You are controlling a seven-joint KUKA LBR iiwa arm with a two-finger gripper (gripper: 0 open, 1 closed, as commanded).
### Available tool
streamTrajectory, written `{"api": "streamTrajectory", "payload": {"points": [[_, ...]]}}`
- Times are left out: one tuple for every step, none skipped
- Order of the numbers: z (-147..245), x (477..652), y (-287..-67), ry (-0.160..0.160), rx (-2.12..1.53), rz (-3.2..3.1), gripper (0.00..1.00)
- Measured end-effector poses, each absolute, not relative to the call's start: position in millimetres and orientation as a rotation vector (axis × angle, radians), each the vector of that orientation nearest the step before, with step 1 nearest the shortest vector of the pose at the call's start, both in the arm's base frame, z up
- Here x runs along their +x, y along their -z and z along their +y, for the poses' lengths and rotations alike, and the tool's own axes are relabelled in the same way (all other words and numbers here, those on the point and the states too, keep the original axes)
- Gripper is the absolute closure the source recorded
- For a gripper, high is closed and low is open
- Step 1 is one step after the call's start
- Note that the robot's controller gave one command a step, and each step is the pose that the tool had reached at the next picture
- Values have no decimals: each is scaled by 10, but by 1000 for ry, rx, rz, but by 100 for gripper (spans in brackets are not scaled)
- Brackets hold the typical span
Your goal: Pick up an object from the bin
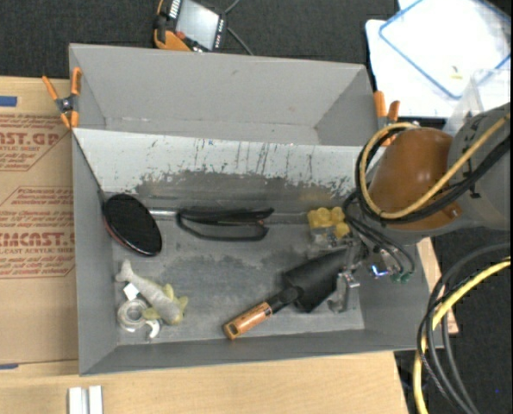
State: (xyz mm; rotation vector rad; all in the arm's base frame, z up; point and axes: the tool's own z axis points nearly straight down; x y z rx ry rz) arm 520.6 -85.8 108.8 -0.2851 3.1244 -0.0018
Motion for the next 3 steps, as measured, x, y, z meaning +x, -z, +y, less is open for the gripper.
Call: {"api": "streamTrajectory", "payload": {"points": [[-992,5041,-1456,3,-334,3114,0],[-740,5062,-969,-5,-150,3141,0],[-874,5209,-689,8,-717,3045,0]]}}
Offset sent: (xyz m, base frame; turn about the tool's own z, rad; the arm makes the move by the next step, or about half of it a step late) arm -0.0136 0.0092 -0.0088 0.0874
